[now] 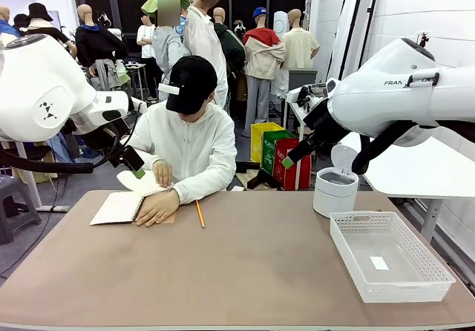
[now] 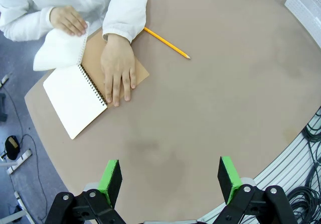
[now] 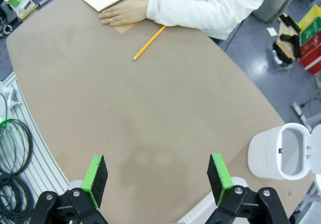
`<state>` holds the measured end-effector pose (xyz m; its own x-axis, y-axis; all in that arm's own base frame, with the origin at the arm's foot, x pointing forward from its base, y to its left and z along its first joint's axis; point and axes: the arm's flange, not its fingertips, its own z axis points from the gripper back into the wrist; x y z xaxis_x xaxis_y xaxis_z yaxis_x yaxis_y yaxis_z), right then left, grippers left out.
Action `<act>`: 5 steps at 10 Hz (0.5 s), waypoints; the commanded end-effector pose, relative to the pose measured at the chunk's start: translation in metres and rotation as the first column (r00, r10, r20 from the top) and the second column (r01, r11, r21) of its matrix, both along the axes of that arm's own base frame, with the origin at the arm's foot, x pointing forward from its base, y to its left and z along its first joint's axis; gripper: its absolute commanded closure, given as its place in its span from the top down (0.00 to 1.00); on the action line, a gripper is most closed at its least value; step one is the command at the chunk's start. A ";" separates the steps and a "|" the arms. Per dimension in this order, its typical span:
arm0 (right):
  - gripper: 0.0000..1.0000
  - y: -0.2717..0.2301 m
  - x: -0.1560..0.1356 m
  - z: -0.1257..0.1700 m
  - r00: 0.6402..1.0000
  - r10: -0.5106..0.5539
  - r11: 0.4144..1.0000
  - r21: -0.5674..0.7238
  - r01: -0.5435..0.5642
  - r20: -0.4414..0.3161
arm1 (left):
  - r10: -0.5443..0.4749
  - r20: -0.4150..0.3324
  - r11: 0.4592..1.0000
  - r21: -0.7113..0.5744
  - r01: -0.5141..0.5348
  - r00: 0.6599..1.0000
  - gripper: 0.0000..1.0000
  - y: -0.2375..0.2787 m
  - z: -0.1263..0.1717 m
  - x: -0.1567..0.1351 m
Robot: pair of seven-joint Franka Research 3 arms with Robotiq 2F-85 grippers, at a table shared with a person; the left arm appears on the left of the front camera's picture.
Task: Sort the paper based on its condition.
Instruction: If a person hands you a paper, place it in the Organizing basket , and if it's crumpled, put it in the Trash can.
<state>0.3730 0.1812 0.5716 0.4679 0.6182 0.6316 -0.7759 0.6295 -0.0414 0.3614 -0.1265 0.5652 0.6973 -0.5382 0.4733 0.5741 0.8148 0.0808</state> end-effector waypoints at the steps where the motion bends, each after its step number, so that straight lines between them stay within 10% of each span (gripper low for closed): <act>1: 1.00 0.000 0.000 0.000 1.000 0.003 1.000 0.001 -0.003 -0.007 | 0.000 0.004 1.000 -0.003 0.000 1.000 1.00 0.001 0.002 -0.001; 5: 1.00 0.000 0.000 0.000 1.000 0.003 1.000 0.001 -0.003 -0.007 | 0.000 0.004 1.000 -0.003 0.000 1.000 1.00 0.001 0.002 -0.001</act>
